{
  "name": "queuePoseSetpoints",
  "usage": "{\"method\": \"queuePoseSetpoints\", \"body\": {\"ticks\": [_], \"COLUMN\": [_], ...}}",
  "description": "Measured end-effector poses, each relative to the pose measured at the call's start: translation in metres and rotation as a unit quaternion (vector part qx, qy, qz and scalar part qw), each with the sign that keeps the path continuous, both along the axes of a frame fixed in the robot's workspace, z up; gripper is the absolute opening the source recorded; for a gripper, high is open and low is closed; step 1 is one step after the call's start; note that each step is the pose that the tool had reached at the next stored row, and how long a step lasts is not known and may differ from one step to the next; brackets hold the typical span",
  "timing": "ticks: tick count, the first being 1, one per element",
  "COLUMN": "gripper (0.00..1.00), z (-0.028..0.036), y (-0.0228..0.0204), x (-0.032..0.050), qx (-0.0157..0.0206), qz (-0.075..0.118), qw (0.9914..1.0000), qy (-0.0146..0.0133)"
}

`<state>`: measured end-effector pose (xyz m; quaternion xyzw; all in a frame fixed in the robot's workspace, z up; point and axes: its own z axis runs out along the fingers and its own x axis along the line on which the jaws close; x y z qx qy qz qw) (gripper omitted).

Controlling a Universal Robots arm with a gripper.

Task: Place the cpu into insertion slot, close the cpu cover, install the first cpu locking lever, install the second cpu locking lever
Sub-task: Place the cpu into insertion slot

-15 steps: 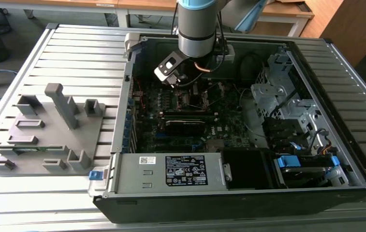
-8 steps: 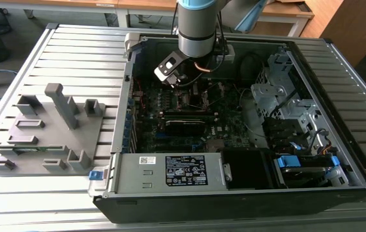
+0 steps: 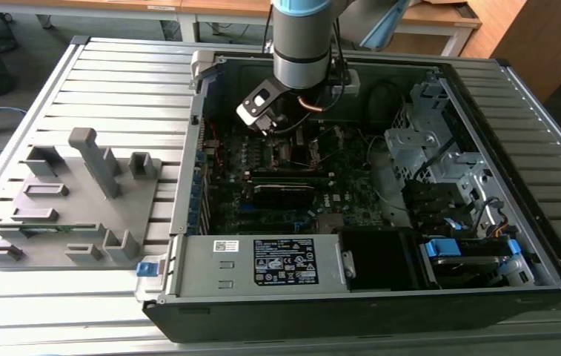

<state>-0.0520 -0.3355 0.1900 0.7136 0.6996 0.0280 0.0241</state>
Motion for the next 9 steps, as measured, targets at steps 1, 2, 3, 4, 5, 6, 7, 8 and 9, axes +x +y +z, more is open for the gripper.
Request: {"method": "queuePoseSetpoints", "body": {"ticks": [1, 2, 3, 4, 5, 6, 7, 8, 9], "gripper": [0.6, 0.6, 0.6, 0.6, 0.6, 0.6, 0.6, 0.6, 0.6], "z": [0.0008, 0.0017, 0.003, 0.0043, 0.006, 0.0075, 0.0092, 0.0109, 0.0124], "y": [0.0, 0.0, 0.0, 0.0, 0.0, 0.0, 0.0, 0.0, 0.0], "x": [0.0, 0.0, 0.0, 0.0, 0.0, 0.0, 0.0, 0.0, 0.0], "qx": [0.0, 0.0, 0.0, 0.0, 0.0, 0.0, 0.0, 0.0, 0.0], "qz": [0.0, 0.0, 0.0, 0.0, 0.0, 0.0, 0.0, 0.0, 0.0], "qw": [1.0, 1.0, 1.0, 1.0, 1.0, 1.0, 1.0, 1.0, 1.0], "qy": [0.0, 0.0, 0.0, 0.0, 0.0, 0.0, 0.0, 0.0, 0.0]}}
